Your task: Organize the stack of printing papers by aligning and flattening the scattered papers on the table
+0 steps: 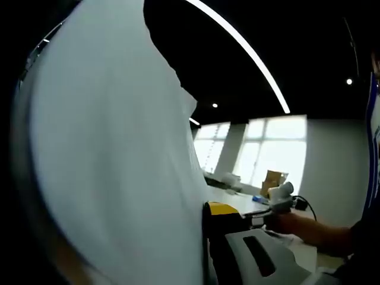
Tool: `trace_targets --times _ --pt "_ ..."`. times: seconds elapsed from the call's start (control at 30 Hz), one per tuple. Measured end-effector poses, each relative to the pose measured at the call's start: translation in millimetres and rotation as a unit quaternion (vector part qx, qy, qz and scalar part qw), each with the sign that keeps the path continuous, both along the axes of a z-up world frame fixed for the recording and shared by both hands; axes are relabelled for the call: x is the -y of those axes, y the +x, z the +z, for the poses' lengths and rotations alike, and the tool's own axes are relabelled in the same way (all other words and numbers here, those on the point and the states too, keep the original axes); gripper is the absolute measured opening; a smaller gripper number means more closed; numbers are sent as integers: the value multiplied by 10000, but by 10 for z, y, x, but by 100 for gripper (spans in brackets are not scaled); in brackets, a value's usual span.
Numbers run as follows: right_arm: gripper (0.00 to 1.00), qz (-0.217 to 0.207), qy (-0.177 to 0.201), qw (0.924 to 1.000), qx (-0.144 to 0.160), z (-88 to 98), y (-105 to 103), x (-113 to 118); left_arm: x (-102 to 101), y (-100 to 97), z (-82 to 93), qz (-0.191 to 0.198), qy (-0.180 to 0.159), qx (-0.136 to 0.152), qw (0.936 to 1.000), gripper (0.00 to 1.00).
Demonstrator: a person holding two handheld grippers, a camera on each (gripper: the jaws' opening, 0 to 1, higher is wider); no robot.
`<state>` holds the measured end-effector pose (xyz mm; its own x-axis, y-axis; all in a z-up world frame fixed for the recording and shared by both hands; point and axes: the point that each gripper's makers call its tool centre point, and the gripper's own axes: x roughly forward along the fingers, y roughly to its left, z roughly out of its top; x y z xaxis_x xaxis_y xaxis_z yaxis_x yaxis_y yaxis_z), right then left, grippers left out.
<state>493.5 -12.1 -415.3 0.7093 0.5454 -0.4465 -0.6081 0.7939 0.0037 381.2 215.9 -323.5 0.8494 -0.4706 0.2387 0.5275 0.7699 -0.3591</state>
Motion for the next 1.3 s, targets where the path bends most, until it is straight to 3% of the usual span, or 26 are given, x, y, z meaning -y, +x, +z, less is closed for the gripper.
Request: trace_targets --times 0.07,0.3,0.47,0.73,1.07,1.3 --pt "4 -10 105 9999 -50 19 4 4 -24 11 -3 12 2 0 10000 7" --pt "5 -45 306 9995 -68 64 41 26 -32 12 0 29 -7 7 10000 7" --pt "5 -87 647 9978 -95 146 20 28 -24 9 0 41 8 1 10000 7" --pt "5 -211 871 9960 58 253 19 96 -29 13 -1 79 16 -8 10000 7" --pt "5 -447 1305 9898 359 442 40 199 -29 18 -1 86 -23 -22 10000 7" --pt "5 -533 1646 9846 234 456 37 218 -26 17 -3 85 -41 -32 10000 7"
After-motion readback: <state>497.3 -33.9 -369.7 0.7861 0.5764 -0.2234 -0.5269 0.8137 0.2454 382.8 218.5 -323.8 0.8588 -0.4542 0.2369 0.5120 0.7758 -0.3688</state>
